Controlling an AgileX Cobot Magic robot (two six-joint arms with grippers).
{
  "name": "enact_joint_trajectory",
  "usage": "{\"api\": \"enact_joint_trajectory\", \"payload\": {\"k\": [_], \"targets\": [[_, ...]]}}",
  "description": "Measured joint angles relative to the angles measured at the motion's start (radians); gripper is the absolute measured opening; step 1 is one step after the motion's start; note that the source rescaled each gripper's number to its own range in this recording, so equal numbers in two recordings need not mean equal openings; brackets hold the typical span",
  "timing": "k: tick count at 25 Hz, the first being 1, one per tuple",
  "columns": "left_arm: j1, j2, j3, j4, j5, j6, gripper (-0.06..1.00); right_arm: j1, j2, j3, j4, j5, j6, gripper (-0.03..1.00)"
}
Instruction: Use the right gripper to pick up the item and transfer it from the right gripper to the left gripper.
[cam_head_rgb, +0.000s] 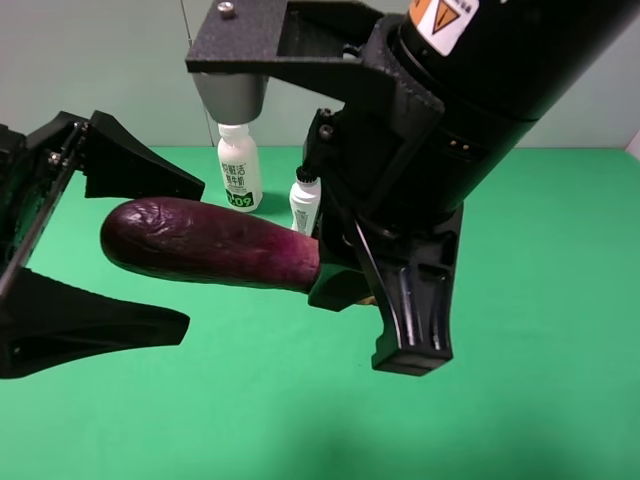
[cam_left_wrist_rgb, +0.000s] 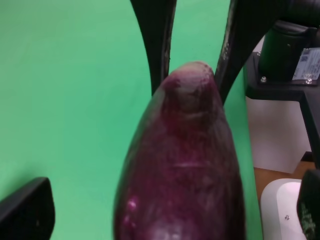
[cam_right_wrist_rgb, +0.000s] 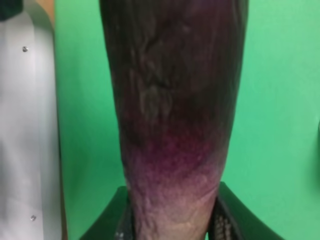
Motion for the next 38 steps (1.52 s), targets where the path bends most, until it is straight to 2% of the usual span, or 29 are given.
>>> {"api": "enact_joint_trajectory", "payload": {"k": [2,6,9,12,15,16,38], "targets": [[0.000,0.000,0.000,0.000,0.000,0.000,0.89,0.000,0.000,0.000,0.014,-0.001,-0.010,0.01],[0.000,0.000,0.000,-0.002,0.000,0.010,0.72,0.000,0.000,0.000,0.029,-0.001,-0.018,0.01],[0.000,0.000,0.000,-0.044,0.000,0.049,0.54,0.000,0.000,0.000,0.029,-0.001,-0.020,0.01],[0.000,0.000,0.000,-0.118,0.005,0.101,0.30,0.000,0.000,0.000,0.029,-0.004,-0.021,0.00],[-0.001,0.000,0.000,-0.146,0.028,0.128,0.07,0.000,0.000,0.000,0.024,-0.010,-0.021,0.00],[-0.001,0.000,0.000,-0.147,0.034,0.131,0.02,0.000,0.000,0.000,0.024,-0.010,-0.021,0.00],[-0.001,0.000,0.000,-0.149,0.051,0.131,0.01,0.000,0.000,-0.003,0.030,-0.005,-0.019,0.00]]}}
